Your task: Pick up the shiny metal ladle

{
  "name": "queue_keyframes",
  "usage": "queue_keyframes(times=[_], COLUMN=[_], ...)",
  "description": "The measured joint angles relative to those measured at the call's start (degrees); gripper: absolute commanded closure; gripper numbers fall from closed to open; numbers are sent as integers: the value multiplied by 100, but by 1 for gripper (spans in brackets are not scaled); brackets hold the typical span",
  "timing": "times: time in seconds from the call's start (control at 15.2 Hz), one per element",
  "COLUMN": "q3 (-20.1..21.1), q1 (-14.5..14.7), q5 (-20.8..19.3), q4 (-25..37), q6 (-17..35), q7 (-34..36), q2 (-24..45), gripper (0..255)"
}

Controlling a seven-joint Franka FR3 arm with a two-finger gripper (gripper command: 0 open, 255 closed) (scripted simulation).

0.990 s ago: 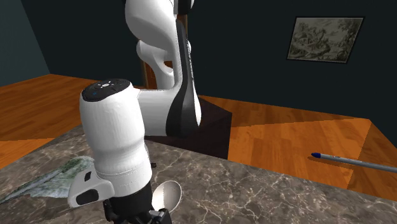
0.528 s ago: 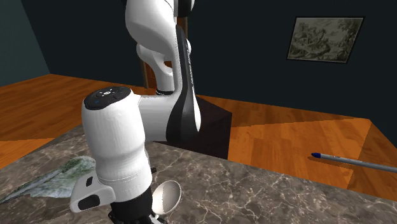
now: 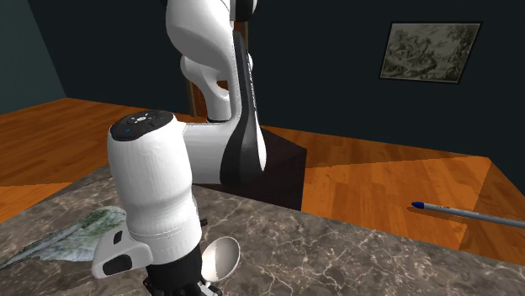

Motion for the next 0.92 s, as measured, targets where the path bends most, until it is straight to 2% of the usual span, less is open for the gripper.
queue_keyframes(times=[0.92], q3=[-192], q1=[137], q5=[-225], q4=[-51], q6=[-679], q7=[183], q2=[-736], gripper=[255])
